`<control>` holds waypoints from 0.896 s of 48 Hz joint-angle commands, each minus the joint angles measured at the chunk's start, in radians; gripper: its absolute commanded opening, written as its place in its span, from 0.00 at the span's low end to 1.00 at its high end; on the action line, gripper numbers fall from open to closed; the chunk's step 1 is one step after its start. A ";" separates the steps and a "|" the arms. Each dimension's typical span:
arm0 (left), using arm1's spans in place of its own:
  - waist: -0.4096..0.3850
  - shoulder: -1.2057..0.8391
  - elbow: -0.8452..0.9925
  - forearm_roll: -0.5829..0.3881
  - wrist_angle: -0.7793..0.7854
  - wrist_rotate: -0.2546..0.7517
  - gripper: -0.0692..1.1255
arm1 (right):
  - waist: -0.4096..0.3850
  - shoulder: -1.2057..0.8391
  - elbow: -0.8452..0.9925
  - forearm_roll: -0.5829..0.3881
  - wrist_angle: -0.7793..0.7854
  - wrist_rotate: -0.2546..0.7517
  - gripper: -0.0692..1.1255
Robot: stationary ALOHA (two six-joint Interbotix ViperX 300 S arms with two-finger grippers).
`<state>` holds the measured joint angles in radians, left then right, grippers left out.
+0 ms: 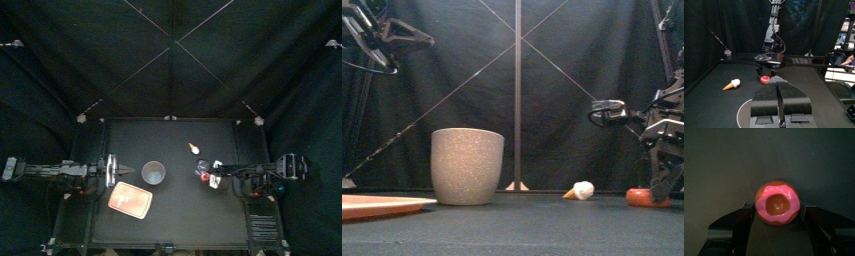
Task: Pick the donut then place it on the pink plate
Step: Place donut on the pink plate
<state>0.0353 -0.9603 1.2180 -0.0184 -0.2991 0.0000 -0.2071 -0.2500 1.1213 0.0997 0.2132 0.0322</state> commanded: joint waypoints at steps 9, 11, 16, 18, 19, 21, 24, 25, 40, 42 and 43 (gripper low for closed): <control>0.003 0.005 -0.011 -0.003 -0.009 -0.002 0.04 | 0.051 0.000 -0.061 0.015 -0.011 0.002 0.68; 0.003 0.005 -0.011 -0.003 -0.009 -0.002 0.04 | 0.072 0.000 -0.081 0.025 -0.021 0.002 0.68; 0.003 0.003 -0.011 -0.005 -0.009 -0.002 0.04 | 0.137 0.002 -0.143 0.048 -0.071 0.002 0.68; 0.003 0.005 -0.011 -0.005 -0.009 -0.002 0.04 | 0.166 0.006 -0.169 0.051 -0.097 0.002 0.68; 0.003 0.005 -0.011 -0.005 -0.009 -0.002 0.04 | 0.179 0.009 -0.181 0.054 -0.109 0.002 0.68; 0.003 0.005 -0.011 -0.005 -0.009 -0.002 0.04 | 0.215 0.017 -0.215 0.058 -0.138 0.002 0.68; 0.005 0.005 -0.011 -0.005 -0.009 -0.002 0.04 | 0.256 0.038 -0.256 0.066 -0.170 0.002 0.68; 0.003 0.005 -0.011 -0.005 -0.009 -0.002 0.04 | 0.268 0.049 -0.270 0.069 -0.181 0.002 0.68; 0.009 0.003 -0.012 -0.005 -0.009 0.000 0.04 | 0.391 0.345 -0.555 0.069 -0.302 0.000 0.68; 0.012 0.005 -0.011 -0.005 -0.009 0.000 0.04 | 0.391 0.405 -0.617 0.074 -0.311 0.002 0.68; 0.015 0.005 -0.009 -0.005 -0.009 0.000 0.04 | 0.391 0.428 -0.643 0.077 -0.313 0.002 0.68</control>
<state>0.0414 -0.9618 1.2210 -0.0215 -0.3007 0.0000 0.1810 0.1120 0.5937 0.1718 -0.0782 0.0337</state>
